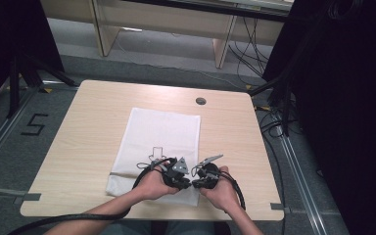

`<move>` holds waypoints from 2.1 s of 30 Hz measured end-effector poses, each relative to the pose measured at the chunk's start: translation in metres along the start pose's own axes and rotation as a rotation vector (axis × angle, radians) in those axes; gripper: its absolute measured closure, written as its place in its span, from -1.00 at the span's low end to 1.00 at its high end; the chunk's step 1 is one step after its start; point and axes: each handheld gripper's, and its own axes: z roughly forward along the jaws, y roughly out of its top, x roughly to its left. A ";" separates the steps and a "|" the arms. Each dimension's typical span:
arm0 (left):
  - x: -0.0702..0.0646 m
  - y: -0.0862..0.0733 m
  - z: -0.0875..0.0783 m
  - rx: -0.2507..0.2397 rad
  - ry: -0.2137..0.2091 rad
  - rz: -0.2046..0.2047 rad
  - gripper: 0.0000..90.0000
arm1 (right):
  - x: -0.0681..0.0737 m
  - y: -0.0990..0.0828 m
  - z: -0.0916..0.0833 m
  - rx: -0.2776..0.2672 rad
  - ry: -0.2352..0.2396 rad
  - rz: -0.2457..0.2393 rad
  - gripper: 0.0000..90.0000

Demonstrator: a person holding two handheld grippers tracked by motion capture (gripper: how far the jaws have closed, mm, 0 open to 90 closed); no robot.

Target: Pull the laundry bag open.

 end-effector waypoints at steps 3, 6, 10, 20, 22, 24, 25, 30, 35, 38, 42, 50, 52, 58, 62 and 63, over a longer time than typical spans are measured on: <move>0.001 0.000 -0.004 0.000 0.003 0.011 0.82 | 0.001 0.000 0.000 0.007 -0.009 -0.005 1.00; 0.001 -0.001 -0.006 -0.001 0.003 0.005 0.82 | 0.001 0.001 0.000 0.008 -0.007 -0.005 1.00; 0.002 -0.001 -0.007 -0.001 0.005 0.024 0.82 | 0.001 0.000 0.000 0.007 -0.008 -0.007 1.00; 0.002 -0.003 -0.012 -0.007 0.005 0.026 0.82 | 0.002 0.000 0.001 0.000 0.005 -0.014 1.00; 0.002 -0.004 -0.013 -0.006 0.002 0.021 0.82 | 0.002 0.000 0.000 0.006 -0.004 -0.014 1.00; 0.001 -0.004 -0.016 -0.010 0.003 0.016 0.82 | 0.001 0.000 0.000 -0.001 -0.003 -0.019 1.00; 0.002 -0.005 -0.018 -0.007 0.005 0.017 0.82 | 0.000 0.000 0.000 -0.004 -0.003 -0.026 1.00; 0.003 -0.007 -0.020 -0.017 0.007 0.003 0.82 | 0.000 0.000 0.001 -0.013 -0.001 -0.038 1.00; 0.003 -0.008 -0.022 -0.019 0.003 0.003 0.82 | 0.000 0.000 0.001 -0.013 -0.002 -0.037 1.00; 0.004 -0.008 -0.024 -0.020 0.006 0.008 0.82 | 0.000 0.000 0.001 -0.015 -0.003 -0.036 1.00; 0.004 -0.009 -0.026 -0.023 0.006 -0.004 0.82 | 0.000 0.000 0.001 -0.014 -0.004 -0.035 1.00; 0.005 -0.010 -0.027 -0.025 0.005 -0.007 0.82 | 0.000 0.000 0.001 -0.009 -0.005 -0.027 1.00; 0.005 -0.010 -0.027 -0.025 0.004 -0.006 0.82 | 0.000 0.000 0.001 -0.010 -0.005 -0.027 1.00; 0.007 -0.011 -0.031 -0.026 0.004 -0.014 0.82 | -0.001 0.001 0.001 -0.013 -0.005 -0.035 1.00; 0.005 -0.012 -0.031 -0.039 0.006 -0.022 0.82 | -0.001 0.001 0.001 -0.010 -0.001 -0.034 1.00; 0.005 -0.012 -0.030 -0.042 0.005 -0.032 0.82 | -0.001 0.001 0.001 -0.010 -0.001 -0.035 1.00</move>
